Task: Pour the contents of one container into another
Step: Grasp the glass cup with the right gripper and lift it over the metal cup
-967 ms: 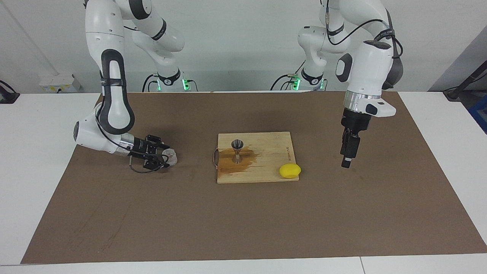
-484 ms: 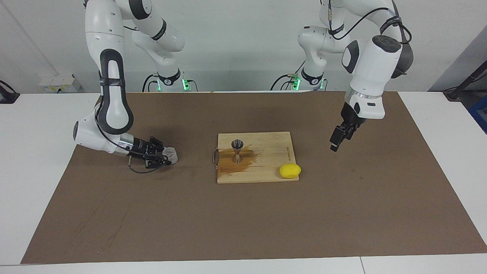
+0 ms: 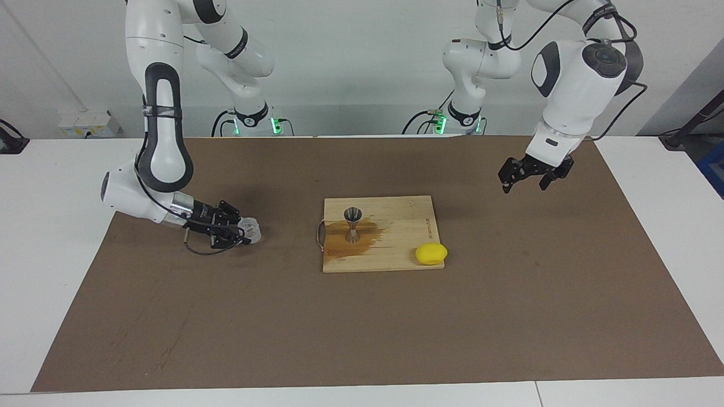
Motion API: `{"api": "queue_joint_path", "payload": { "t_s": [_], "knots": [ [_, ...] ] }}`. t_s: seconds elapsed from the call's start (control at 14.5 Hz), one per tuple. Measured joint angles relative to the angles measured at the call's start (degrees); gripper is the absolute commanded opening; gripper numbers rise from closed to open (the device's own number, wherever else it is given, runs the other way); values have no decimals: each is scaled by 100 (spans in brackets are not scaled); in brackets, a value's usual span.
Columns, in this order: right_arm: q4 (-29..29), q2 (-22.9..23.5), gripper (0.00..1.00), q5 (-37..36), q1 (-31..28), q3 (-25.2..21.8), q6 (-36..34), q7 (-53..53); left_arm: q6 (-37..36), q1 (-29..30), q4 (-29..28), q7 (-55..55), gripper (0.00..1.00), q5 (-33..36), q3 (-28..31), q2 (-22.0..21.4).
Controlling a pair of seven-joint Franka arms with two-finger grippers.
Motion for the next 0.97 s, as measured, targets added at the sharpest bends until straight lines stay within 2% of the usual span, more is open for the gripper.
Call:
{"api": "queue_joint_path", "payload": {
  "t_s": [0.21, 0.35, 0.41, 0.62, 0.69, 0.97],
  "knots": [
    [3, -287, 0, 3, 511, 7, 416, 665, -539, 81, 330, 422, 100, 95, 23, -106],
    [6, -452, 0, 3, 996, 17, 793, 1312, -598, 533, 419, 545, 100, 104, -142, -95],
    [15, -508, 0, 1, 1221, 21, 940, 1593, -598, 920, 465, 602, 100, 101, -425, -83],
    [241, -556, 0, -378, 1789, 26, 1139, 2565, -708, 2281, 808, 623, 100, 85, -1790, 64],
    [370, -557, 0, -543, 1953, 26, 1211, 2936, -790, 2534, 968, 623, 100, 78, -2082, 146],
    [810, -557, 0, -1378, 2409, 26, 1276, 4014, -828, 2623, 1010, 622, 100, 66, -2261, 264]
  ]
}}
